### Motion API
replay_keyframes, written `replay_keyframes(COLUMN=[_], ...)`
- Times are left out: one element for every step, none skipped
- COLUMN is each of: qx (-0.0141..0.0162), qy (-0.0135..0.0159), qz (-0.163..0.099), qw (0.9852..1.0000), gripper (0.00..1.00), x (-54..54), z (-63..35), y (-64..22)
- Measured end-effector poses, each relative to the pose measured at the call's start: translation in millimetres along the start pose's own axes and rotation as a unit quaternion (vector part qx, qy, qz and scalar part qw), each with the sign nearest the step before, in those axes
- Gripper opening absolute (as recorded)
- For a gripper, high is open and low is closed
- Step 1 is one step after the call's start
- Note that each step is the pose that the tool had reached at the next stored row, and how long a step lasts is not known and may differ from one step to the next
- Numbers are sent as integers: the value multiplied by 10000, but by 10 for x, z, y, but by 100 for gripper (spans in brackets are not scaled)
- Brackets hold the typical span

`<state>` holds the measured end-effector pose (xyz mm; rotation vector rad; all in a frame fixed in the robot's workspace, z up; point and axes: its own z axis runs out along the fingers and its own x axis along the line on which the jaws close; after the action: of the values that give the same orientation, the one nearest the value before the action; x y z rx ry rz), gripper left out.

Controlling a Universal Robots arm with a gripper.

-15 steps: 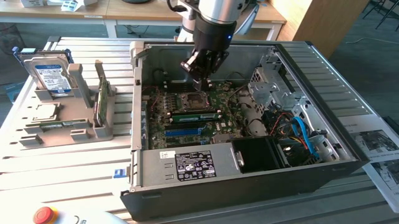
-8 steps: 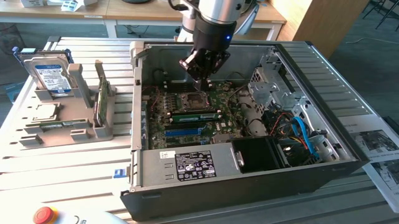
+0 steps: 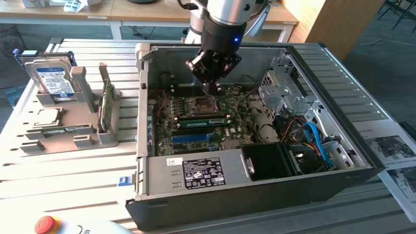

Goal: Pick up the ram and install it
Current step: 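Press down the ram until it locks into place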

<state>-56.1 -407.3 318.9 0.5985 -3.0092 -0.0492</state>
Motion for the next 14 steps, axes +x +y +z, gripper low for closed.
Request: replay_keyframes(qx=[-4,-8,-12,-14,-17,-20,-22,-25,-26,-27,-28,-29,-31,-33], qy=[-2,-5,-9,-11,-13,-15,-18,-19,-21,-23,-25,-26,-29,-31], qz=[63,128,197,262,325,389,452,515,580,641,703,765,827,889], qw=[10000,9999,9998,9997,9995,9992,9990,9987,9983,9979,9975,9971,9966,9960], gripper=[10,10,10,10,10,10,10,10,10,10,10,10,10,10], x=[0,0,0,0,0,0,0,0,0,0,0,0,0,0], z=[0,0,0,0,0,0,0,0,0,0,0,0,0,0], y=[0,0,0,0,0,0,0,0,0,0,0,0,0,0])
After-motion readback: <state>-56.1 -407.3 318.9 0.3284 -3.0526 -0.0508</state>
